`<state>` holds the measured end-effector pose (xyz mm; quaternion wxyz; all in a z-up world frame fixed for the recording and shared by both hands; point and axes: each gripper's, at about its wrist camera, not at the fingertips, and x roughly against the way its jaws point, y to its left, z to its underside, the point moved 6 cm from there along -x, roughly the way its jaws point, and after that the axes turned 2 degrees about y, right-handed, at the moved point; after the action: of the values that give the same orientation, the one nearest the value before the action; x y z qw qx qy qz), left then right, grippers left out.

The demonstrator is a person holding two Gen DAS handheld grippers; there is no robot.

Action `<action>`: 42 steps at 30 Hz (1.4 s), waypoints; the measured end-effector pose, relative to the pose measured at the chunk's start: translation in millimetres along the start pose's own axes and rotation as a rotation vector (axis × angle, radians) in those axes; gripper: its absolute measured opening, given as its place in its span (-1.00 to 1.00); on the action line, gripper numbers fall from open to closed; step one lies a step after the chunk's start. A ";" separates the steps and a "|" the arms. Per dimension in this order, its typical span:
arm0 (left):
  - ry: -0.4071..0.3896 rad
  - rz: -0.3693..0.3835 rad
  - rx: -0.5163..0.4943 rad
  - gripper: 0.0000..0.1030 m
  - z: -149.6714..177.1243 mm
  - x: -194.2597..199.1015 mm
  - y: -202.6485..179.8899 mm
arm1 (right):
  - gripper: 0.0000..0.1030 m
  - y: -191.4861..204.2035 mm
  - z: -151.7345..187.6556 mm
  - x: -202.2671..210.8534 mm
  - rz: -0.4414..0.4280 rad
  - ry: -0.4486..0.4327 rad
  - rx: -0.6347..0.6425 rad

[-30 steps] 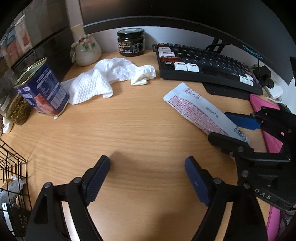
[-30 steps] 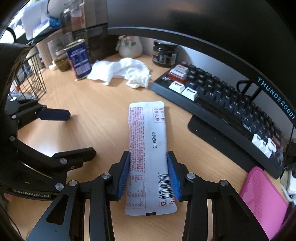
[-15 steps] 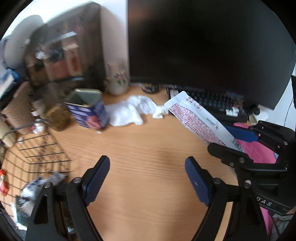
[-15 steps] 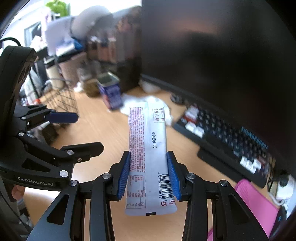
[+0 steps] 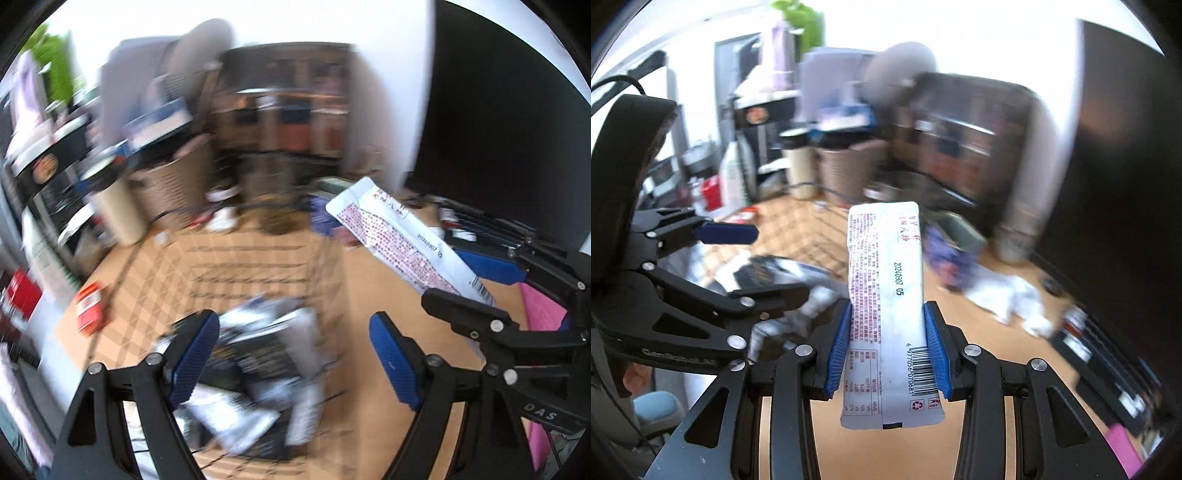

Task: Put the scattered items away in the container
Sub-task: 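Carry the white wrapper to the wire basket and open the right tool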

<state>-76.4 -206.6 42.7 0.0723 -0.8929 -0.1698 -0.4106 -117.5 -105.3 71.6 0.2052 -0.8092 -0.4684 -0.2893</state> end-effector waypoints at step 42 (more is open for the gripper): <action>0.028 -0.047 0.187 0.64 41.4 -11.6 97.7 | 0.24 87.4 -34.1 -60.7 -0.093 -0.021 0.072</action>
<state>-18.6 -289.4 7.9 0.1481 -0.8721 -0.2273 -0.4072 -74.2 -206.4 51.7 0.2157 -0.7816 -0.5177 -0.2730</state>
